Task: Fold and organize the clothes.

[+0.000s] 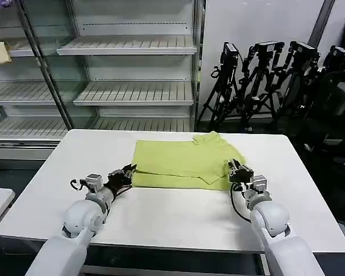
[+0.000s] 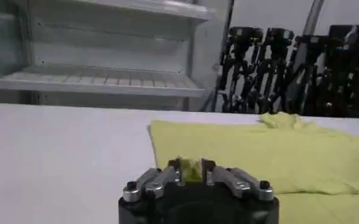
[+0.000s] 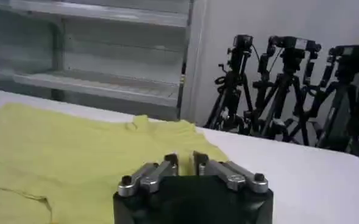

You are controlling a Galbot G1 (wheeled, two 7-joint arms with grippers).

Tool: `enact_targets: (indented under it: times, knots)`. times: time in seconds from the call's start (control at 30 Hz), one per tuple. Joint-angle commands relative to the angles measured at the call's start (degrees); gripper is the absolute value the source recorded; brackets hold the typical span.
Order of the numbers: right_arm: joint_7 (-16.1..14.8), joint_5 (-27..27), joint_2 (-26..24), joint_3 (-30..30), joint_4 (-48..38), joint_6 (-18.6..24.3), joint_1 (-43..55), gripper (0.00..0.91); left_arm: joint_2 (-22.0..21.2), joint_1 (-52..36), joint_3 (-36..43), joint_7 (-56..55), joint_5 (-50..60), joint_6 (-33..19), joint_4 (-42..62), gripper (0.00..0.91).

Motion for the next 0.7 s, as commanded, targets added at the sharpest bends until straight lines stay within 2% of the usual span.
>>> enact_targets:
  times: [0.03, 0.23, 0.33, 0.37, 0.4, 0.43, 0.47, 0.5, 0.7]
  knots:
    - [2.01, 2.59, -2.22, 2.34, 4.05, -3.83, -4.71, 0.907, 2.07, 3.9, -0.93, 0.29, 0.75, 1.48, -5.95, 0.907]
    - [3.42, 2.91, -3.45, 5.03, 9.57, -8.55, -11.43, 0.907, 2.79, 5.84, 1.83, 0.34, 2.3, 3.97, -6.35, 0.907]
    - [3.92, 2.2, -3.2, 5.43, 9.63, -9.09, -12.87, 0.907, 1.91, 5.21, 2.49, -0.15, 2.54, 4.04, -4.07, 0.907]
    - [4.33, 2.46, -3.16, 5.45, 9.51, -9.13, -13.16, 0.111, 1.72, 5.05, 2.53, -0.54, 2.61, 4.05, -3.67, 0.907]
    - [4.11, 2.8, -3.09, 5.58, 9.45, -9.15, -13.45, 0.0, 1.66, 4.97, 2.53, -0.82, 2.69, 4.07, -3.21, 0.907]
    - [3.86, 3.11, -3.18, 5.62, 9.47, -9.15, -13.68, 0.0, 1.69, 4.91, 2.51, -0.93, 2.75, 4.06, -2.89, 0.222]
    - [3.73, 3.66, -3.21, 5.54, 9.45, -9.15, -13.85, 0.0, 1.7, 4.65, 2.54, -1.57, 2.67, 4.01, -2.43, 0.06]
    - [3.63, 4.15, -3.21, 5.5, 9.44, -9.15, -13.92, 0.0, 1.63, 4.56, 2.49, -1.7, 2.47, 4.0, -2.06, 0.02]
    - [3.09, 6.78, -2.67, 5.1, 7.68, -9.09, -13.1, 0.0, 1.74, 4.12, 2.31, -2.44, 1.12, 4.0, -1.24, 0.02]
